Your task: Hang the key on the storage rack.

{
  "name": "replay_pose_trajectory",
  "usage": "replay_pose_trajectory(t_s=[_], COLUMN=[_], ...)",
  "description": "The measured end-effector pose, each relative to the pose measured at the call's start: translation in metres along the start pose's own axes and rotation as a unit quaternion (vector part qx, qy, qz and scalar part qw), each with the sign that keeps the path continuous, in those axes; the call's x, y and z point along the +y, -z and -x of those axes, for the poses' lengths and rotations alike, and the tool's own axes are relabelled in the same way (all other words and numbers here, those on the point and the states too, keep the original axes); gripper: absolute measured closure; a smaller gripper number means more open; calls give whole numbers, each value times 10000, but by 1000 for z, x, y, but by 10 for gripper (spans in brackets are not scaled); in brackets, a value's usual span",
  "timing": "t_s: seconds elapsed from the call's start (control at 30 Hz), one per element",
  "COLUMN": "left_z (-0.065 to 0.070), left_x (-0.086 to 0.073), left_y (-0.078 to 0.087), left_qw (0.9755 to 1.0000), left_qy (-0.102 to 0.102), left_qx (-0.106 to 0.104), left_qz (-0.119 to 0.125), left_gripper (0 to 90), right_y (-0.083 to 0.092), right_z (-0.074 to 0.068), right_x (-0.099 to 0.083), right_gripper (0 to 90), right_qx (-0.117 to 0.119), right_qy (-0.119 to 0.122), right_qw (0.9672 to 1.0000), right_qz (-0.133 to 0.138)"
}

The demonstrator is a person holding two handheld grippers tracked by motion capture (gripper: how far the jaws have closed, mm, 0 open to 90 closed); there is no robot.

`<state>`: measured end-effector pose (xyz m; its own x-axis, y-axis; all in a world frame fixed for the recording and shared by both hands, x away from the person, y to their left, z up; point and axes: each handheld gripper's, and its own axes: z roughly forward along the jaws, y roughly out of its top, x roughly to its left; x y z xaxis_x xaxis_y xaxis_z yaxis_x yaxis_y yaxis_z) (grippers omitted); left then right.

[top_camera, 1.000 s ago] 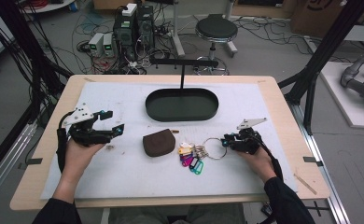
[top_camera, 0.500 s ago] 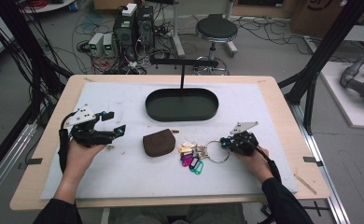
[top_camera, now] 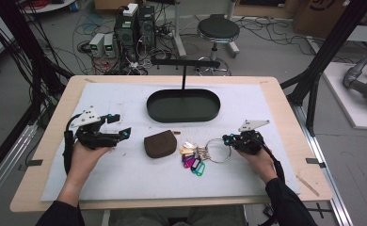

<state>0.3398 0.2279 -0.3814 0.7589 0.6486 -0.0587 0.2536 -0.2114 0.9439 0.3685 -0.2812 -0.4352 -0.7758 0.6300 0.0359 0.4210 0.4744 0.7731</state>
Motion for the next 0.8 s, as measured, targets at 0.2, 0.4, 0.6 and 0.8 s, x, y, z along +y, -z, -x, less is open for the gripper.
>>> replay_pose_trajectory(t_s=[0.2,0.4,0.6,0.8], left_z=[3,2,2,3], left_x=[0,0,0,0], left_y=[-4,-3,-3,-3], left_qw=[10000,10000,10000,10000], left_qy=[-25,-21,-24,-24], left_qx=[-29,-14,-12,-18], left_qz=[-23,-13,1,21], left_gripper=[259,259,259,259], right_y=[5,9,10,6], right_z=[3,3,0,-6], right_x=[0,0,2,4], right_gripper=[879,874,863,816], right_qx=[360,745,1030,1301], right_qy=[-254,-498,-611,-681], right_qw=[9987,9949,9913,9879], right_qz=[254,458,548,503])
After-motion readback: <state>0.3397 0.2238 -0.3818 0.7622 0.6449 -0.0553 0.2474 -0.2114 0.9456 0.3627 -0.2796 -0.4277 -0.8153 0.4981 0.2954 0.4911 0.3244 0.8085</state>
